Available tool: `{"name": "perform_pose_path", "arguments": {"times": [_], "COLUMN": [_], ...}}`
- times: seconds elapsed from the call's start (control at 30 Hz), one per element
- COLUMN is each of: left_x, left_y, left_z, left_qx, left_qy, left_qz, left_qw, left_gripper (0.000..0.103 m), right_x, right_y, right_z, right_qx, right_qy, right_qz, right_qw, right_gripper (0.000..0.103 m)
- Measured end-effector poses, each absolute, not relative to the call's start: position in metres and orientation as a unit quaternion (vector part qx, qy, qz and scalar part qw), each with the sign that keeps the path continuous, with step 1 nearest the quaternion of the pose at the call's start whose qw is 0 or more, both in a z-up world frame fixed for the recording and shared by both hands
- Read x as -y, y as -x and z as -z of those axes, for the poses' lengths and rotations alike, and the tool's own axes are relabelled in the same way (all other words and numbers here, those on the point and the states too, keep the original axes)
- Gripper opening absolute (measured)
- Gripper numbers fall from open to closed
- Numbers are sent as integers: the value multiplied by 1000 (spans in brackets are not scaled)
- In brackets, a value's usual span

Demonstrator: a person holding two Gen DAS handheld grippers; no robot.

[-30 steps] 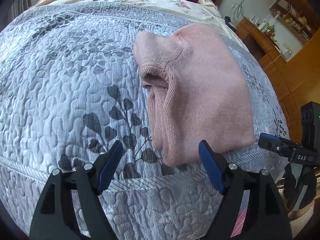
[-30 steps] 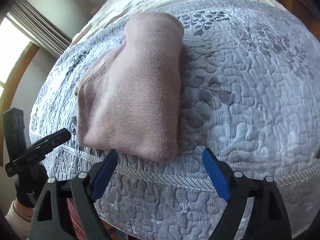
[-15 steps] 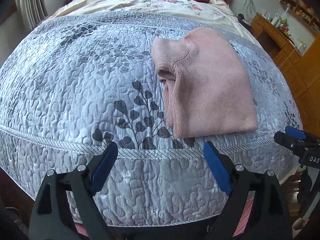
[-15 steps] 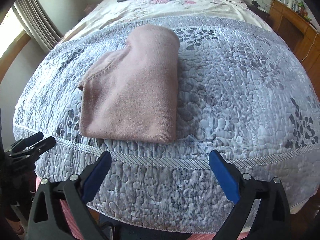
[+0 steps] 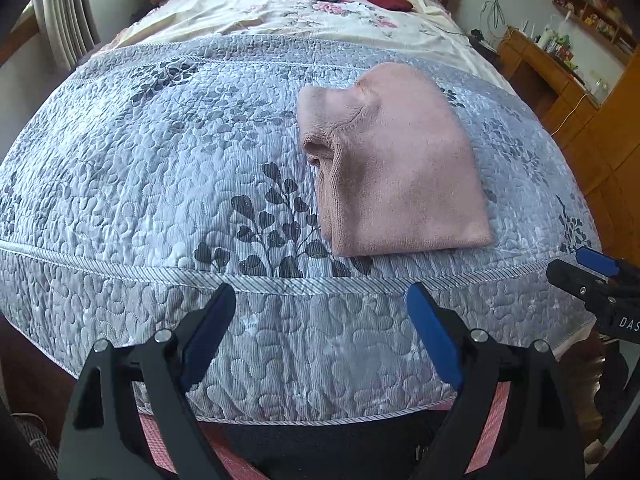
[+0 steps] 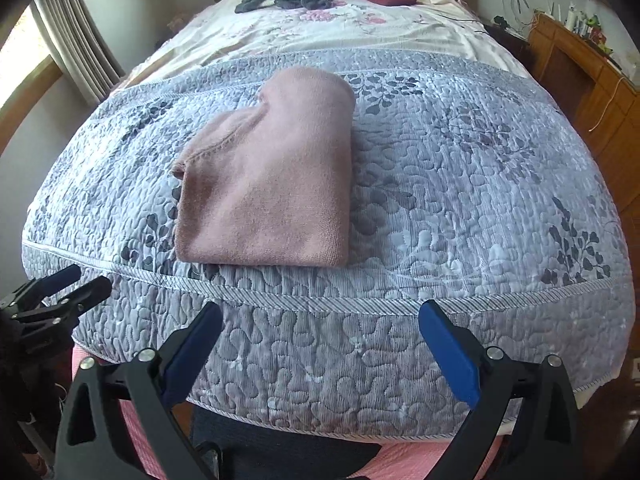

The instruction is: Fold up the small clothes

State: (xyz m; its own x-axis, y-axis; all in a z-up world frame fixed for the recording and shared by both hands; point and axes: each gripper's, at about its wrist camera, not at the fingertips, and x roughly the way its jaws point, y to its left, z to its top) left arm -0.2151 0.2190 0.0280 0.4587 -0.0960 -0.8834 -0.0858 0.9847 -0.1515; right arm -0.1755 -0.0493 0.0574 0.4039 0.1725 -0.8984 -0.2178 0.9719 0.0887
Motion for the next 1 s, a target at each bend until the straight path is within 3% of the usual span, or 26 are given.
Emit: {"name": "perform_pose_path", "arguments": {"times": [1.0], "left_x": [-200], "left_y": [227], "left_z": [-41], "left_qx": [-519], "left_qy": [54], "left_qz": [-5], "left_qw": [853], "left_gripper": [87], "right_x": [51], "right_y": [191], "right_z": [-69], "right_qx": [-534], "right_qy": [44], "right_qz": [-50], "right_qw": [843], "right_gripper": [99]}}
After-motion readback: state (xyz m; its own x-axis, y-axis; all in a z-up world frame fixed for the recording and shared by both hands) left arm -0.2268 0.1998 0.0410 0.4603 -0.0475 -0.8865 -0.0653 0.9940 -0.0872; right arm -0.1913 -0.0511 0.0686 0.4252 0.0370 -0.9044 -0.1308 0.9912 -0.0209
